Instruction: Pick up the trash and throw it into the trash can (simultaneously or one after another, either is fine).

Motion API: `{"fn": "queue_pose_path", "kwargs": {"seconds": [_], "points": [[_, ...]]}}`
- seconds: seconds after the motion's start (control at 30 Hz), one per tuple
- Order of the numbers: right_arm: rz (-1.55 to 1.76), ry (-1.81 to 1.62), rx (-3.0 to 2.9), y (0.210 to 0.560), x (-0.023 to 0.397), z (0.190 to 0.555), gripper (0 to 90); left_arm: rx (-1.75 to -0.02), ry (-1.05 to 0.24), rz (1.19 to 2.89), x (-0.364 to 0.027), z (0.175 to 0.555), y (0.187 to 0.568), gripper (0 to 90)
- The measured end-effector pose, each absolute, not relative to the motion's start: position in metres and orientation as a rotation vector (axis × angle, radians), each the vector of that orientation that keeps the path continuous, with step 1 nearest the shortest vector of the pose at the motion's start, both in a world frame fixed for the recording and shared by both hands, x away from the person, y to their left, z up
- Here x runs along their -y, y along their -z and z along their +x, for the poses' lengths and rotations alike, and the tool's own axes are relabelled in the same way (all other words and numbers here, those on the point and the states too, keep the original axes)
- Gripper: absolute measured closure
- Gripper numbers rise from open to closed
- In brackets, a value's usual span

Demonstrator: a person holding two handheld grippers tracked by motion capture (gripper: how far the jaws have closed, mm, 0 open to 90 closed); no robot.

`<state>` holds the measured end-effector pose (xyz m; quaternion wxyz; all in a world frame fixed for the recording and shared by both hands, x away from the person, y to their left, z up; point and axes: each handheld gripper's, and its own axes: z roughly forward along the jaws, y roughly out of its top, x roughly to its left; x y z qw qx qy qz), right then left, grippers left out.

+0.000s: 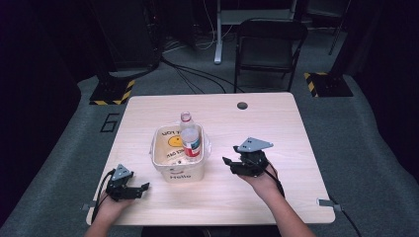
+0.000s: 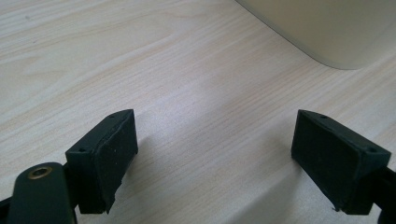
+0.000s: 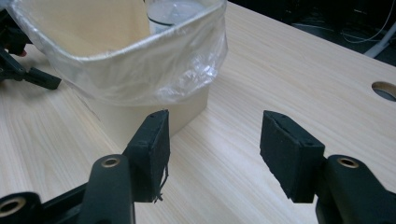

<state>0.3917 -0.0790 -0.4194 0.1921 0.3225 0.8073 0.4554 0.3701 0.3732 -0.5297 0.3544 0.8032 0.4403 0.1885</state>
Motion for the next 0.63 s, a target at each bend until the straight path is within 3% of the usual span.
{"fn": "queue_pose_path", "kwargs": {"seconds": [0.33, 0.63], "points": [[0.979, -1.247, -2.270, 0.438, 0.101, 0.389, 41.3, -1.138, -0.497, 2.069, -0.373, 0.371, 0.530, 14.1], [0.988, -1.175, -2.327, 0.467, 0.113, 0.385, 26.7, -1.146, -0.503, 2.060, -0.374, 0.372, 0.531, 14.2]]}}
